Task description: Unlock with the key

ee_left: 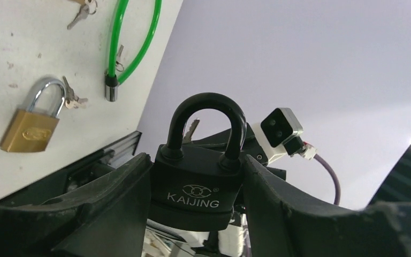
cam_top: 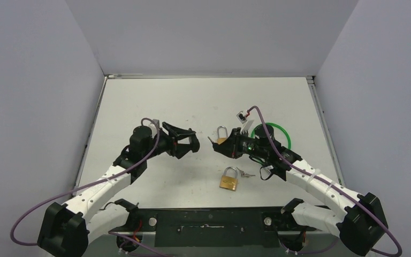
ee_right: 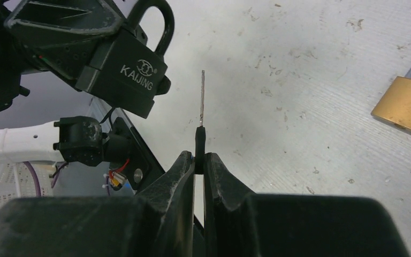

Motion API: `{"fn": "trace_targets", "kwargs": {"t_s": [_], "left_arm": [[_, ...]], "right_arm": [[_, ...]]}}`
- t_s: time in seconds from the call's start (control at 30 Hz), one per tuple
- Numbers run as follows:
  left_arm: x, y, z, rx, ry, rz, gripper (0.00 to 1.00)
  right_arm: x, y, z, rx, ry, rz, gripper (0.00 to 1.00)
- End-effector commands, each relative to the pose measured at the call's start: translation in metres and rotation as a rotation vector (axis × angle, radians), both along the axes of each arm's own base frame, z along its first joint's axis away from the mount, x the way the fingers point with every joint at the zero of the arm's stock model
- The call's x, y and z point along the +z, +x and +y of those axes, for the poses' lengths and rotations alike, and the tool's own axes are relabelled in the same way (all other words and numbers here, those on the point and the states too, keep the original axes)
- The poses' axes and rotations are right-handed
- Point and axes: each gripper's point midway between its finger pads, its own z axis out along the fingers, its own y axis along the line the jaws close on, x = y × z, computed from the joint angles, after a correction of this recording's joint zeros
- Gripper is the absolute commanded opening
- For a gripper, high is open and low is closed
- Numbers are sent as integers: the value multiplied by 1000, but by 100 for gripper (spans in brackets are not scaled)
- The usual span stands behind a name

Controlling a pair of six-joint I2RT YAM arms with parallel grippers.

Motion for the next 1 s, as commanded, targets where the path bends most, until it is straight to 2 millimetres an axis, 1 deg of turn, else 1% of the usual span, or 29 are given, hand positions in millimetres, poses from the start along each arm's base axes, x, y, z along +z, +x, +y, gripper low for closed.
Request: {"fn": "trace_targets", "kwargs": {"t_s": [0.0,0.07,0.2,0.43,0.53,0.6,0.83,0.97], "left_arm": [[24,-9,4,24,-180,99,28],[18,-13,7,40,-201,152,28],[14,-17,13,76,-233,223,27],[3,-21,23,146,-226,304,27],[-3,-22,28,179,-211,334,26],[-8,-22,31,198,-206,352,26],[-9,-18,33,224,-221,355,27],[-10,-16,33,232,-222,364,27]], "right_arm": [[22,5,6,6,13,-82,0],[23,5,6,5,17,-78,0],[25,3,7,11,23,-73,0],[20,1,6,9,12,-57,0],[20,-4,8,38,16,-62,0],[22,-10,12,80,27,-82,0],[42,-45,34,328,108,-158,0],[38,-55,45,410,82,-151,0]]}}
